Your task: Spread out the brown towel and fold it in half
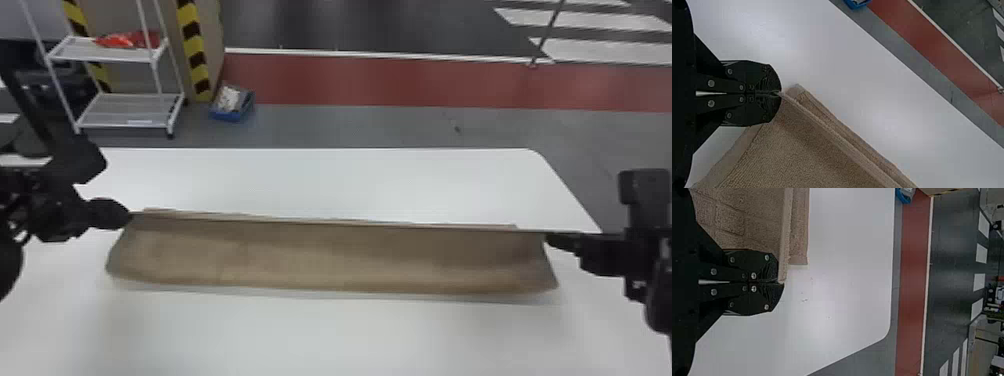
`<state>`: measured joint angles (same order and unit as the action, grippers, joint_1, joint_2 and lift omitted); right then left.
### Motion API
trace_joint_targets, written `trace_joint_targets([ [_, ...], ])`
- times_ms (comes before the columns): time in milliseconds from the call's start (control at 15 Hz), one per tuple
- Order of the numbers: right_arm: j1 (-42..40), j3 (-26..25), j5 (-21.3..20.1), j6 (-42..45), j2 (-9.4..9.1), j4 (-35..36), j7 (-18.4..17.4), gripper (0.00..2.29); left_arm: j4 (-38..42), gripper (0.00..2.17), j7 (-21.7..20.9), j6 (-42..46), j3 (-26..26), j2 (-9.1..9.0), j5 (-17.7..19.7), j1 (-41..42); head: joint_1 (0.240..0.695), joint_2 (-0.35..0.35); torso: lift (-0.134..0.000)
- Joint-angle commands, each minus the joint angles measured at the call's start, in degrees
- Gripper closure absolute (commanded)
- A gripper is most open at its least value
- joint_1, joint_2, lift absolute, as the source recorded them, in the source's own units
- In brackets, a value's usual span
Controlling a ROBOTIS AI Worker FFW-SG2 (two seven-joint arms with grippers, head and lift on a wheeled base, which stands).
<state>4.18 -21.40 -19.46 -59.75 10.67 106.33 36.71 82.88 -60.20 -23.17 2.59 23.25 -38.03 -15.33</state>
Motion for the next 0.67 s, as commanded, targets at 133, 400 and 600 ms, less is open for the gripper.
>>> trace_joint_targets([
  [133,2.24,1.62,-1.55,-0.15,-0.48,-0.07,0.02,1.33,0.17,1.52,-0.09,0.0,-0.12,0.21,-0.02,-0.4,0.695,-0.066,-0.128],
  [400,3.03,2.5,-2.51,-0.15,-0.74,-0.86,0.02,1.33,0.35,1.52,-0.09,0.0,-0.12,0.21,-0.02,-0.75,0.695,-0.057,-0.128],
  [600,4.17,2.68,-3.04,-0.15,-0.65,-2.44,0.02,1.33,0.17,1.51,0.17,0.0,-0.21,0.12,-0.29,-0.93,0.695,-0.056,-0.128],
])
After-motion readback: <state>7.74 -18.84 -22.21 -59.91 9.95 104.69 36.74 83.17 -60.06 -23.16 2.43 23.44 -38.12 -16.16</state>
